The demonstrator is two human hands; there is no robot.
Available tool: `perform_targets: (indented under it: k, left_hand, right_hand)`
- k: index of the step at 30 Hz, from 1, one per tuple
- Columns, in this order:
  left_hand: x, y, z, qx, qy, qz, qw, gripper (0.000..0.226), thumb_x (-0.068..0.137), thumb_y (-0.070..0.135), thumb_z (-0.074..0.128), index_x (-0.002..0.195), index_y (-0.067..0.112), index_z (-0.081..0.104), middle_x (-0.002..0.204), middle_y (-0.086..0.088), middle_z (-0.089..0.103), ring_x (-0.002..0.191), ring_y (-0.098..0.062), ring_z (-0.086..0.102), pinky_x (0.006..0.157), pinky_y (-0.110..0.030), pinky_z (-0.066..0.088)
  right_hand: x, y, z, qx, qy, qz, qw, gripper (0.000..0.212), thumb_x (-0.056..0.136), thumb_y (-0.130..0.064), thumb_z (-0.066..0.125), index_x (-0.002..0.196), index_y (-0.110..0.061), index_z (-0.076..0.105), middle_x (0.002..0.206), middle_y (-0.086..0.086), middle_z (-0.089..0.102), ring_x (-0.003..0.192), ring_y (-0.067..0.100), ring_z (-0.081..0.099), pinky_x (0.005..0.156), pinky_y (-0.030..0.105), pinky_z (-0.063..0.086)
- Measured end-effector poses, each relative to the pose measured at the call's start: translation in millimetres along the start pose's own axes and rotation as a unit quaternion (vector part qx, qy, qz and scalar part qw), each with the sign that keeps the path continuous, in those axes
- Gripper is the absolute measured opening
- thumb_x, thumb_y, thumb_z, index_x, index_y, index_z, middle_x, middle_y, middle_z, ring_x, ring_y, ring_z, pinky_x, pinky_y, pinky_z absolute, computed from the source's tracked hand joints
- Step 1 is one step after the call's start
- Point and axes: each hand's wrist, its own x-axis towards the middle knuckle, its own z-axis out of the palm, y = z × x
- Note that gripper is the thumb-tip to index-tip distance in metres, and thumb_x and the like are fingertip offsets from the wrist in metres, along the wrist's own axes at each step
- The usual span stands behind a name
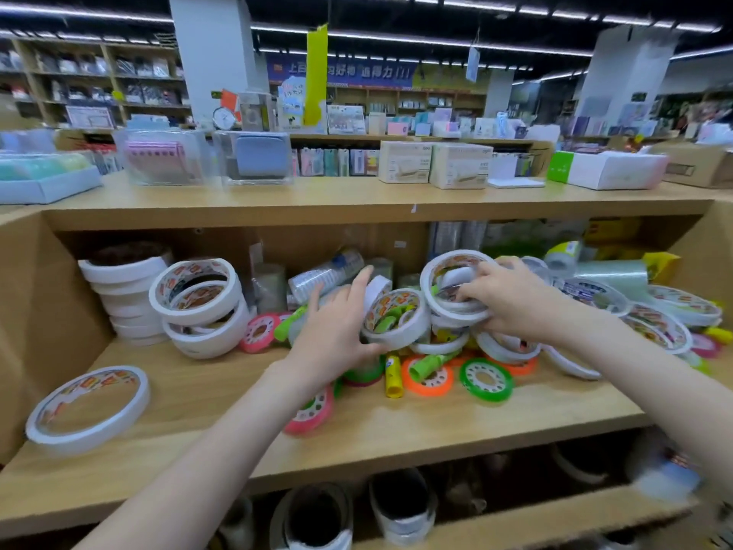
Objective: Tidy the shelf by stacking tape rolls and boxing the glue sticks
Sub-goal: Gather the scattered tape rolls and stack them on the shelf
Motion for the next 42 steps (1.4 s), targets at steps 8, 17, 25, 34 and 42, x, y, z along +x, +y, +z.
perform_targets:
  k: [8,17,25,34,42]
  left_hand:
    - [24.3,9.1,6.1,-0.149,-0.098,0.004,0.984,0.083,0.076,0.023,0.075,0.142,0.023,0.023,0.101,0.004,0.060,0.098,-0.015,0.058,0.083,-0.024,0.043]
    - [28.0,13.4,12.2,-0.280,-0.050,-0.003,0.959,0.062,0.080,0.007,0.069,0.113,0.045,0.033,0.087,0.004,0.067,0.074,-0.005,0.059,0.073,-0.026,0.048]
    - [25.7,17.7,-29.2,-0.437,0.144,-0.067,0.885,0.052,0.080,0.005,0.069,0.120,0.023,0.041,0.096,0.002,0.069,0.083,-0.007,0.067,0.070,-0.018,0.051]
    - [-79.6,-17.9,-74.3,-0.207,0.195,-0.055,0.957,0.051,0.080,0.010,0.070,0.115,0.039,0.047,0.100,0.028,0.060,0.097,0.021,0.051,0.079,-0.001,0.037]
    - [-161.6,-93.4,-76.6,0.002,0.062,-0.073,0.995,0.051,0.076,0.034,0.053,0.122,0.051,0.039,0.119,0.028,0.054,0.105,-0.006,0.056,0.088,-0.021,0.041]
  right_hand:
    - [-13.3,24.4,11.7,0.259,0.058,-0.029,0.964,0.019,0.075,-0.016,0.067,0.090,-0.019,0.055,0.087,0.000,0.044,0.092,0.018,0.045,0.072,0.036,0.042]
    - [-4.2,26.5,10.2,0.171,0.001,-0.044,0.984,0.031,0.075,-0.012,0.062,0.064,-0.027,0.038,0.073,-0.005,0.037,0.086,0.017,0.036,0.062,0.030,0.037]
    - [-16.9,28.8,4.7,0.303,0.206,-0.043,0.930,0.028,0.073,-0.004,0.074,0.100,-0.008,0.066,0.084,-0.002,0.059,0.091,0.015,0.035,0.075,0.033,0.040]
    - [1.0,-21.8,10.5,0.310,0.178,-0.120,0.926,0.026,0.073,-0.001,0.070,0.097,-0.010,0.065,0.078,-0.010,0.050,0.092,0.016,0.037,0.075,0.029,0.036]
    - [36.9,-91.1,-9.9,0.325,0.299,-0.190,0.877,0.044,0.054,0.016,0.071,0.093,-0.005,0.065,0.080,0.001,0.062,0.086,0.018,0.036,0.074,0.037,0.046]
